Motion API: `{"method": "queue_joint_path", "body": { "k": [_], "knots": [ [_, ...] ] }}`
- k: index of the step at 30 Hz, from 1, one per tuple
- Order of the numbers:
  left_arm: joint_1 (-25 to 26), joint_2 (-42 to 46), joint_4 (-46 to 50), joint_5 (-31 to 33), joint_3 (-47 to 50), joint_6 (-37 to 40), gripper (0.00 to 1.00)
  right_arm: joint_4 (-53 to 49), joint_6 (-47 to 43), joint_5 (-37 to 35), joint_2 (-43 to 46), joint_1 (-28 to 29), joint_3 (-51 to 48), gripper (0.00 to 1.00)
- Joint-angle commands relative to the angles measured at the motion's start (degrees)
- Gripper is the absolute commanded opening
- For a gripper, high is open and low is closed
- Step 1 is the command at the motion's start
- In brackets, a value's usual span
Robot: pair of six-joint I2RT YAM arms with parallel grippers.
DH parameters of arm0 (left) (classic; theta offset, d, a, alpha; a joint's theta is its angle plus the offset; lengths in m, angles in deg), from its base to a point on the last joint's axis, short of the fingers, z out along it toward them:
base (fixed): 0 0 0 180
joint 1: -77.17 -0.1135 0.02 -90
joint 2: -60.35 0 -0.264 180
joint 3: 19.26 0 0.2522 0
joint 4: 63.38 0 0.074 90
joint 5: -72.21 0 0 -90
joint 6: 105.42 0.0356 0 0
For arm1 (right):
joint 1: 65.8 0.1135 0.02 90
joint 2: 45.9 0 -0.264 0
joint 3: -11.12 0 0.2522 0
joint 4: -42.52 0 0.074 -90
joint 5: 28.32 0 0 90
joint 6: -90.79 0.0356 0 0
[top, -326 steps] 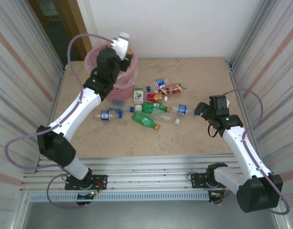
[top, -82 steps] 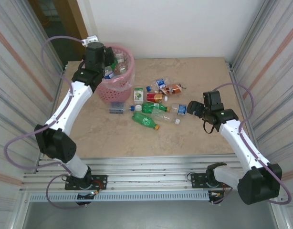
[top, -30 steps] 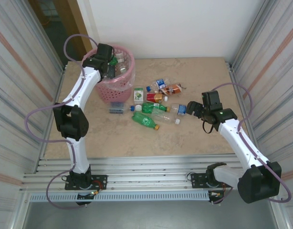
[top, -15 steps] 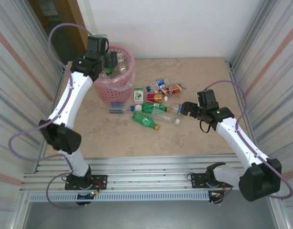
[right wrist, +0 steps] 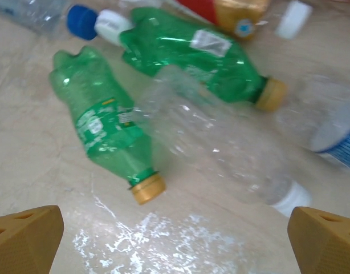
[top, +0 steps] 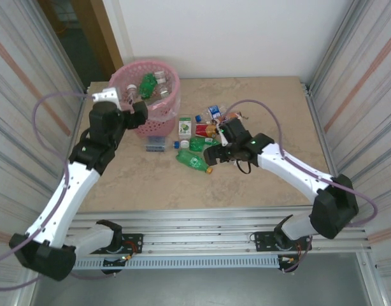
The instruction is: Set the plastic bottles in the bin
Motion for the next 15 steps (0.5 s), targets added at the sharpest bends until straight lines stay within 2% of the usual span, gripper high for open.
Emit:
{"method": "queue_joint_path", "body": {
  "k": [1,8,15],
  "knots": [
    [-0.2,5.8,-3.3,0.6,6.8,-9.1,0.99,-2.8,-3.8,-1.1,-4.4,2.0,2.8,0.97],
    [-0.8,14.3,0.8,5.4,20.2,-18.5,0.99,-3.9,-6.2,-0.9,-13.5,5.9,7.1,0.88],
    [-1.8,17.8,3.2,5.7,26.6,-24.8,0.99,-5.4,-8.8,-3.6,-21.2,8.3,12.3,0.86]
  ]
}}
